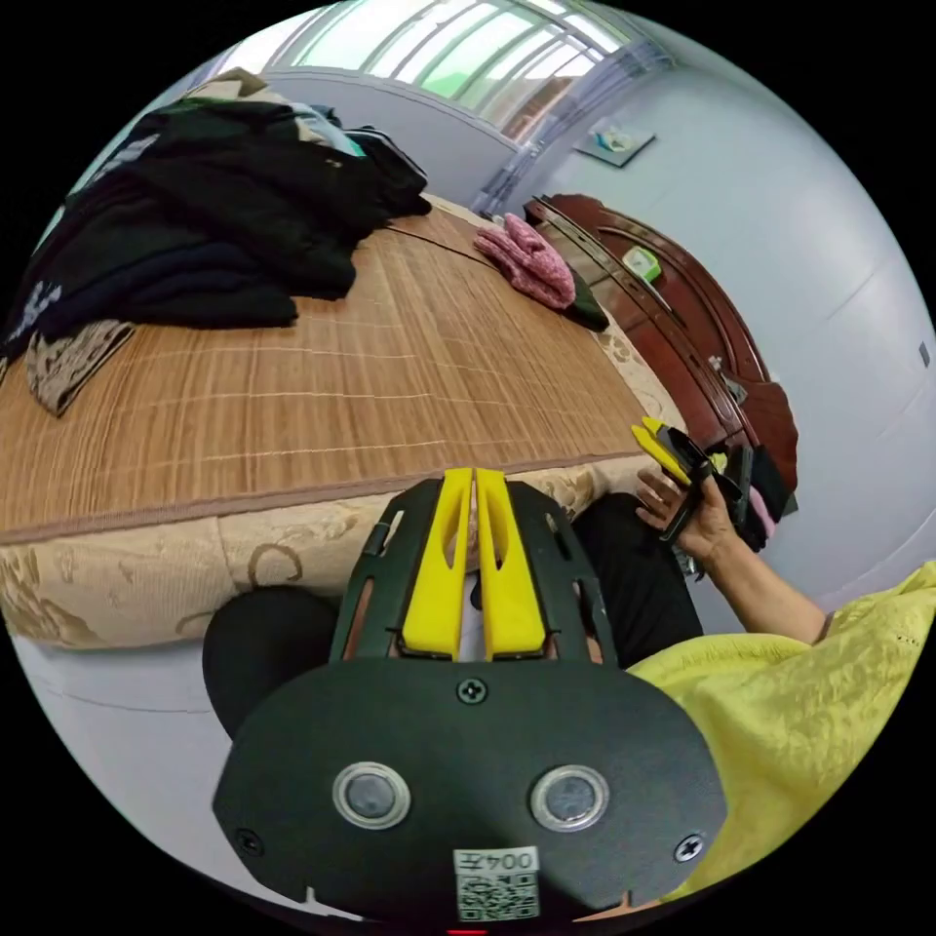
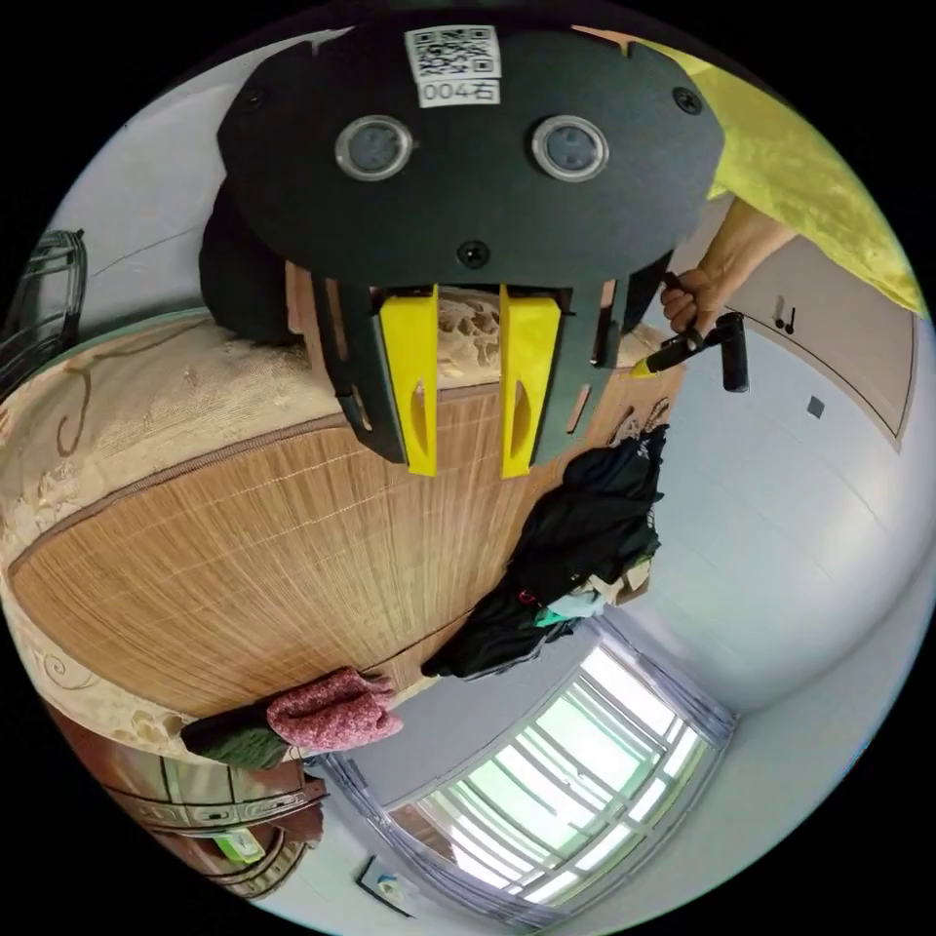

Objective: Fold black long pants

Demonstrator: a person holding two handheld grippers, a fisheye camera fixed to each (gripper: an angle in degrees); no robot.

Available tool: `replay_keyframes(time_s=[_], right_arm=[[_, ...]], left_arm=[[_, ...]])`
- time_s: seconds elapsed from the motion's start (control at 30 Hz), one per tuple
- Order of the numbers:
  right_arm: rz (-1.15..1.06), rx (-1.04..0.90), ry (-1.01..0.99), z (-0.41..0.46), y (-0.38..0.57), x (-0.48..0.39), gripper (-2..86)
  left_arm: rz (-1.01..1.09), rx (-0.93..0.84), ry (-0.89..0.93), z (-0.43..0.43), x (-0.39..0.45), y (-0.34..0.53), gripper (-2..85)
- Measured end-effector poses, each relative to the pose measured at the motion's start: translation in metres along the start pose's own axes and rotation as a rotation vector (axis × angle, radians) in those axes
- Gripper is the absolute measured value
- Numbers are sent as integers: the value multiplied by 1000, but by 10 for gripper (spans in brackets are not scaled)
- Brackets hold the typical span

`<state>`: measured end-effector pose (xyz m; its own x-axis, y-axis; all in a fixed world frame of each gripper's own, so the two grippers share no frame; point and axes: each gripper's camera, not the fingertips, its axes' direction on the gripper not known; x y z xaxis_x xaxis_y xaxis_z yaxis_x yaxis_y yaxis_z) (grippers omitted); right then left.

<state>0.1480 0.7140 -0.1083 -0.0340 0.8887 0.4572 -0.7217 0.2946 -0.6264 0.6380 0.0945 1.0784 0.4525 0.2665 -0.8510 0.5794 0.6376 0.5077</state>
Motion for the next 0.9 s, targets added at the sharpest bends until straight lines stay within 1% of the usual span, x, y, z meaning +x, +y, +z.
replay_keyframes(time_s=[0.07, 0.13, 0.2, 0.33, 0.4, 0.53, 0.63, 0.7, 0.9], right_arm=[[8, -43, 65, 30, 6, 22, 109], [19, -34, 89, 47, 10, 35, 111], [6, -15, 78, 64, 13, 47, 112], [17, -109, 73, 110, 14, 76, 103], [28, -121, 72, 127, 13, 90, 99], [51, -125, 50, 162, 12, 121, 97], [69, -137, 21, 187, 11, 143, 98], [82, -146, 17, 201, 10, 155, 97], [90, -207, 43, 254, 7, 187, 89]], left_arm=[[-36, 8, 1, -4, -16, 8, 35], [-60, 21, -13, -11, -33, 15, 56], [-66, 36, -26, -17, -43, 18, 69], [-81, 74, -25, -33, -68, 14, 87], [-92, 100, -36, -41, -81, 6, 98], [-192, 164, -95, -65, -120, -35, 135], [-249, 245, -128, -86, -151, -74, 145], [-261, 269, -142, -93, -167, -99, 146], [-342, 230, -226, -89, -209, -174, 186]])
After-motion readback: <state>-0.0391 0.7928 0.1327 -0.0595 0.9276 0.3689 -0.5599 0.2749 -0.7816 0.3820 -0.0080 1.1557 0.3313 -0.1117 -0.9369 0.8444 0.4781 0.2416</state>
